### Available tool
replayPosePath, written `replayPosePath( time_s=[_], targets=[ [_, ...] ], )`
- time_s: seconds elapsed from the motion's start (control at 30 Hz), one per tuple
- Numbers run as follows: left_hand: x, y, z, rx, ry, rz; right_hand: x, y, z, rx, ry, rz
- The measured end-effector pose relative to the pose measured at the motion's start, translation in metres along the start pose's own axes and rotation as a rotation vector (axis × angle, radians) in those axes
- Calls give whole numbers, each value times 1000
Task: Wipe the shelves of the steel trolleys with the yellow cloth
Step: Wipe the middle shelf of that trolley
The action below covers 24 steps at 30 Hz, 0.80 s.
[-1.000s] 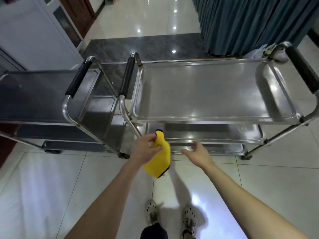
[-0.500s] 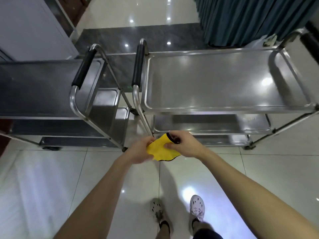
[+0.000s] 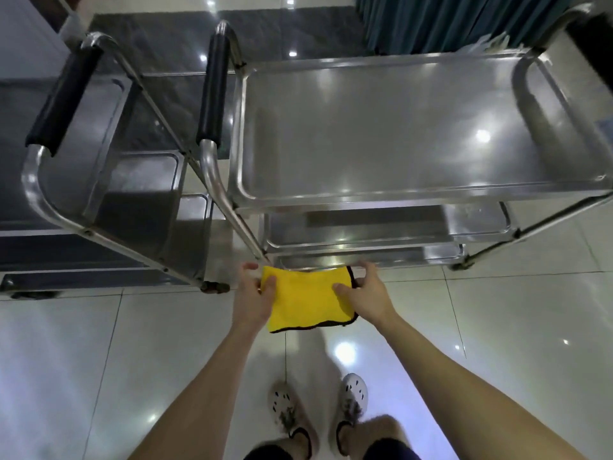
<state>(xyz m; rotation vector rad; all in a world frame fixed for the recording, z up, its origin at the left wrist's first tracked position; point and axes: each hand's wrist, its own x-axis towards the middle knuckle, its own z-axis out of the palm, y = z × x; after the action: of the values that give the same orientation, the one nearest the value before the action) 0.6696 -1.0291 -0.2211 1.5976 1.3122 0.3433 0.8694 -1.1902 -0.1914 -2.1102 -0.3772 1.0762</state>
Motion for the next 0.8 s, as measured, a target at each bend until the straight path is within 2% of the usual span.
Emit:
replayPosePath(
  time_s=[0.07, 0.17, 0.27, 0.37, 0.43, 0.5, 0.53, 0.6, 0.67, 0.73, 0.8],
  targets=[
    [20, -16, 19, 77, -95, 41, 25, 20, 9, -29, -27, -77],
    [54, -38, 43, 180, -211, 100, 59, 44, 17, -176, 25, -245],
    [89, -38, 63, 142, -122, 179, 96, 57, 20, -189, 108, -387],
    [138, -29, 87, 42, 46, 341, 147, 55, 27, -143, 300, -517],
    [173, -28, 100, 173, 24, 369, 186, 53, 35, -165, 370, -553],
    [206, -42, 114, 386, -20, 388, 229, 60, 48, -480, 304, -489],
    [215, -53, 121, 410, -4, 422, 247, 68, 56, -674, 264, -437],
    [220, -85, 129, 297, 177, 569, 273, 84, 72, -851, 298, -476],
    [217, -124, 133, 172, 498, 673, 293, 91, 86, -840, 391, -637],
    [217, -160, 134, 37, 757, 656, 310, 95, 96, -871, 408, -717],
    [226, -172, 131, -118, 857, 628, 318, 95, 99, -904, 355, -668]
  ],
)
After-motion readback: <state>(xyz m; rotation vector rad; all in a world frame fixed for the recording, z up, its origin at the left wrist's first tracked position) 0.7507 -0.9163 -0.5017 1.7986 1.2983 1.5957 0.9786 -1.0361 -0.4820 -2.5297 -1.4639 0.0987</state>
